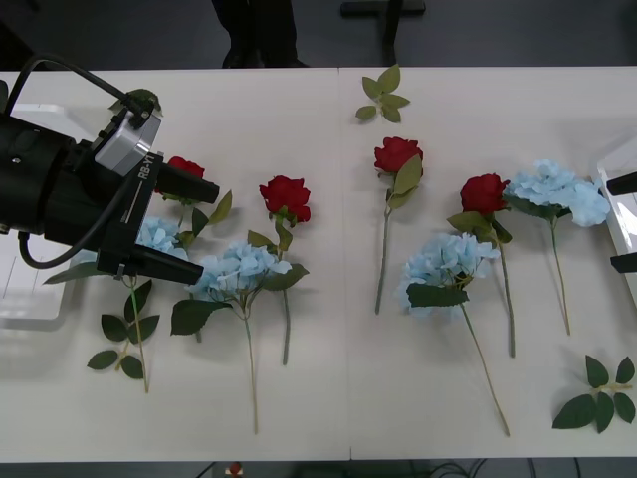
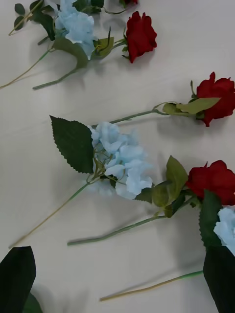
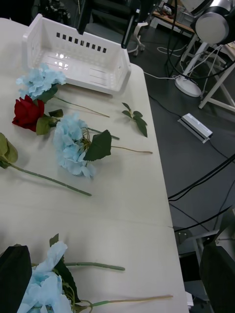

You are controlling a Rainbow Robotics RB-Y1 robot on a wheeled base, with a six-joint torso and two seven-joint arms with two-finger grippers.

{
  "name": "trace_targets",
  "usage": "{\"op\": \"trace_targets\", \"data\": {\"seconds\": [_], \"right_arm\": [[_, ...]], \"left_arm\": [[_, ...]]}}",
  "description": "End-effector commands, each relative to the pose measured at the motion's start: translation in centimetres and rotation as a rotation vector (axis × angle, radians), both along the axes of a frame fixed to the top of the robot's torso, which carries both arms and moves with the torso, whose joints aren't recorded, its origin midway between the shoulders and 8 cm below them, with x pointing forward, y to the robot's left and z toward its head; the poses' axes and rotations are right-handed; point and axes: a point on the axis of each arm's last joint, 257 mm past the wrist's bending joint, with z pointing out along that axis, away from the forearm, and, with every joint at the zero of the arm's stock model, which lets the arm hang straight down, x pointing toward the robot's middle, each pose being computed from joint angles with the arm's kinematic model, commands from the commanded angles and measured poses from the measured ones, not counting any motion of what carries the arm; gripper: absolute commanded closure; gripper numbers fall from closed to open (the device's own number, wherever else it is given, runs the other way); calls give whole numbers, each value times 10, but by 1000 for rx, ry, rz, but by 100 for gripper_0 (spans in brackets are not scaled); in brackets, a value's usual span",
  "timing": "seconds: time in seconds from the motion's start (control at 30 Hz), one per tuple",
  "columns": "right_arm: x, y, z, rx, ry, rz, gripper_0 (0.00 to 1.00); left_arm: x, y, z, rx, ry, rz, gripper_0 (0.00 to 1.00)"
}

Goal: Place the red flowers into the right box and the blue flowers into the left box. If a person shows an open palm, hand one flower to the person first, then continue sorting.

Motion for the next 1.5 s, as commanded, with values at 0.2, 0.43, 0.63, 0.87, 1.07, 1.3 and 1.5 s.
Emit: {"op": "trace_targets", "data": {"seconds": [0.2, 0.43, 0.63, 0.87, 1.07, 1.3, 1.5], "right_arm": [[12, 0, 0, -31, -18, -13, 0], [32, -29, -11, -142, -43, -110, 0], [40, -60, -28, -164, 83, -368, 0], [41, -95, -51, -80, 293, -787, 0], [52, -115, -76, -30, 366, -1006, 0], [68, -114, -105, 14, 390, -1154, 0], [82, -104, -121, 73, 412, -1199, 0]], "left_arm": [[4, -12, 6, -91, 24, -5, 0], [28, 4, 22, -47, 54, 80, 0], [70, 54, 5, 66, 145, 322, 0], [74, 123, -35, 200, 228, 601, 0], [62, 176, -61, 274, 200, 831, 0], [50, 200, -108, 230, 155, 986, 0], [39, 200, -153, 209, 169, 1050, 0]]}}
